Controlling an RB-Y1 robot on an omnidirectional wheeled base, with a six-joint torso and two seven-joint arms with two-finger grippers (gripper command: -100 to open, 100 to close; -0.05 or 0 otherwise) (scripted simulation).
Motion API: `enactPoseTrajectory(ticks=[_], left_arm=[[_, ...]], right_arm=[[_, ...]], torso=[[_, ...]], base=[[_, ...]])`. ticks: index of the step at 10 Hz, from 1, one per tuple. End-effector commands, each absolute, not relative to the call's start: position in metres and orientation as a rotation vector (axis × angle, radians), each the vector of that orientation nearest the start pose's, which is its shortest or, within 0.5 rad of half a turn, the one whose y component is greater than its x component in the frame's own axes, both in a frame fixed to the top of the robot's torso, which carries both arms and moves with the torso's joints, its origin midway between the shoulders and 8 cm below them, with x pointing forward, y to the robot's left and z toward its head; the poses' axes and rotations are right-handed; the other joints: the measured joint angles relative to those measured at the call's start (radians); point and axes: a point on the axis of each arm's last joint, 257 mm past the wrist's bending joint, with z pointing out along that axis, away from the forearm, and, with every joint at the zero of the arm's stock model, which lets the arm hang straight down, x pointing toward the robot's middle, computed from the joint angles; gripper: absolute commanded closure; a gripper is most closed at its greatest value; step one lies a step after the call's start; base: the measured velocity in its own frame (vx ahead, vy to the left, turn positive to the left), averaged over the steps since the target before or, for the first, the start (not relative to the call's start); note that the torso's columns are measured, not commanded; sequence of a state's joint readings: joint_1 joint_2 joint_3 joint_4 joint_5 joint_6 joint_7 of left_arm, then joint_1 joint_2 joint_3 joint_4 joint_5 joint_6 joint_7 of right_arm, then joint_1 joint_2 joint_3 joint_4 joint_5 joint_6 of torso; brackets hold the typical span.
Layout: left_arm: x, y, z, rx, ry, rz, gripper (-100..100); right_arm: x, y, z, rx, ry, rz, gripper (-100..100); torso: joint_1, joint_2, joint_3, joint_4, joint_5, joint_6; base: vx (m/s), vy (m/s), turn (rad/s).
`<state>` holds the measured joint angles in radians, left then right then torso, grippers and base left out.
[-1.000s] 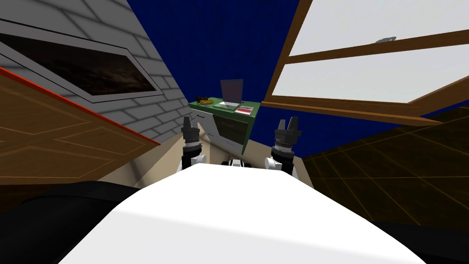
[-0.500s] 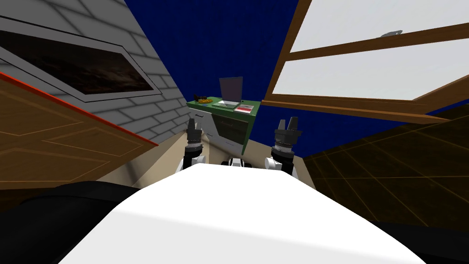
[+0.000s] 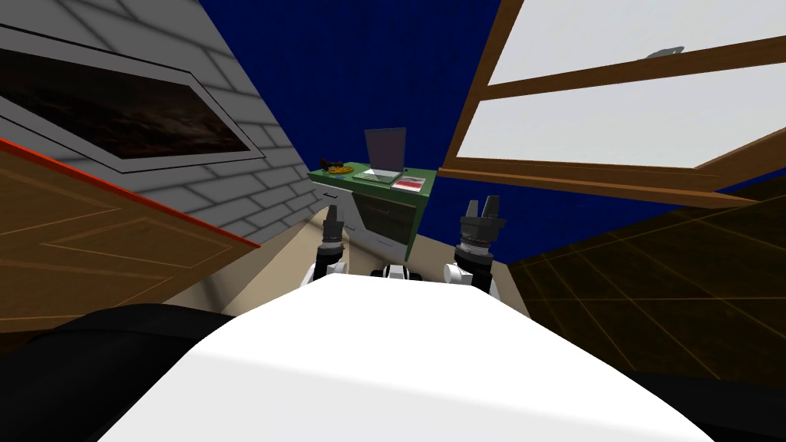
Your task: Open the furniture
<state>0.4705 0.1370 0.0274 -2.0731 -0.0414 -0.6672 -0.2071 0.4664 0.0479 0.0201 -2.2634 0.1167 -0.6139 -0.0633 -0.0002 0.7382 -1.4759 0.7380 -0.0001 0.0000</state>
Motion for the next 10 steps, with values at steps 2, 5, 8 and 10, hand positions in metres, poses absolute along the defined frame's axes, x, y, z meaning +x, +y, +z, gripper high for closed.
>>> enactPoseTrajectory(ticks=[2, 5, 8, 10], left_arm=[[0.363, 0.268, -0.054, -0.423, 0.829, -1.052, -100], [0.367, 0.262, -0.074, -0.406, 0.857, -1.041, -100], [0.37, 0.255, -0.093, -0.391, 0.883, -1.032, -100], [0.371, 0.251, -0.105, -0.382, 0.901, -1.028, -100]], right_arm=[[0.332, -0.254, 0.048, 0.538, 0.543, 1.35, 0], [0.332, -0.254, 0.048, 0.538, 0.543, 1.35, 0], [0.332, -0.254, 0.048, 0.538, 0.543, 1.35, 0], [0.332, -0.254, 0.048, 0.538, 0.543, 1.35, 0]], torso=[[0.0, 0.0, 0.0, 0.0, 0.0, 0.0], [0.001, 0.0, 0.0, 0.0, 0.0, 0.0], [0.0, 0.0, 0.0, 0.0, 0.0, 0.0], [0.0, 0.0, 0.0, 0.0, 0.0, 0.0]], base=[[0.066, 0.007, -0.037], [0.053, 0.014, -0.03], [0.048, 0.017, -0.029], [0.049, 0.009, -0.03]])
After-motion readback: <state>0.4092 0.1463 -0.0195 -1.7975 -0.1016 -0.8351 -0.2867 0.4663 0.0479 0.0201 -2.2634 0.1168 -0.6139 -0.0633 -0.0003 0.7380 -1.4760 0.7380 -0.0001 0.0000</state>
